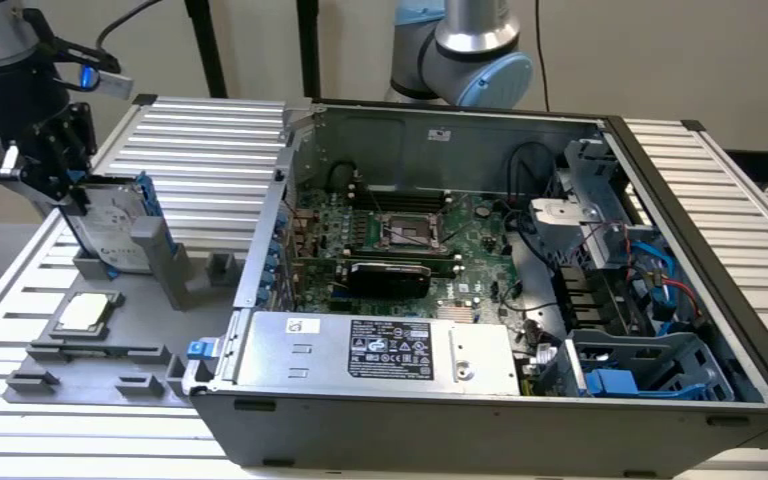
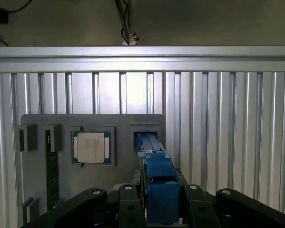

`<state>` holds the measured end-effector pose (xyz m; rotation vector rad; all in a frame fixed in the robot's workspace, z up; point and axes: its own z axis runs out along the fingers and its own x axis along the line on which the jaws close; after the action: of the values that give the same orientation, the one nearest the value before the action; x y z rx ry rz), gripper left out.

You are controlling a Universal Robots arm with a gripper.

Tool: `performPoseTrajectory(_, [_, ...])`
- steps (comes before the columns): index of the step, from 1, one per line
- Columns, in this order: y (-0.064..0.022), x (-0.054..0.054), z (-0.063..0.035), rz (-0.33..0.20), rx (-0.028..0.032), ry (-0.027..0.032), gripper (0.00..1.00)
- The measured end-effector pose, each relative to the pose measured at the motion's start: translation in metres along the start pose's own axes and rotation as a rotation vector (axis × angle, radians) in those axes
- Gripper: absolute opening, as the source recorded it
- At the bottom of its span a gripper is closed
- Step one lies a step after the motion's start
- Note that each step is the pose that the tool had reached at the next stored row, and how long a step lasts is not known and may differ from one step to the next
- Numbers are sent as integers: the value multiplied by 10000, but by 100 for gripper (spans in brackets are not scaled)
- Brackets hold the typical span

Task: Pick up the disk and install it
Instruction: 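Pick up the disk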

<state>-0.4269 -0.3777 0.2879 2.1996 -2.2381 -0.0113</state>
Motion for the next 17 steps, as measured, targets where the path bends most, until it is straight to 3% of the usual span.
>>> performPoseTrajectory(7, [3, 1, 7, 0, -3, 4, 100])
performPoseTrajectory(8, [3, 0, 7, 0, -3, 3, 0])
performPoseTrajectory(17, [6, 32, 9, 1, -1, 0, 0])
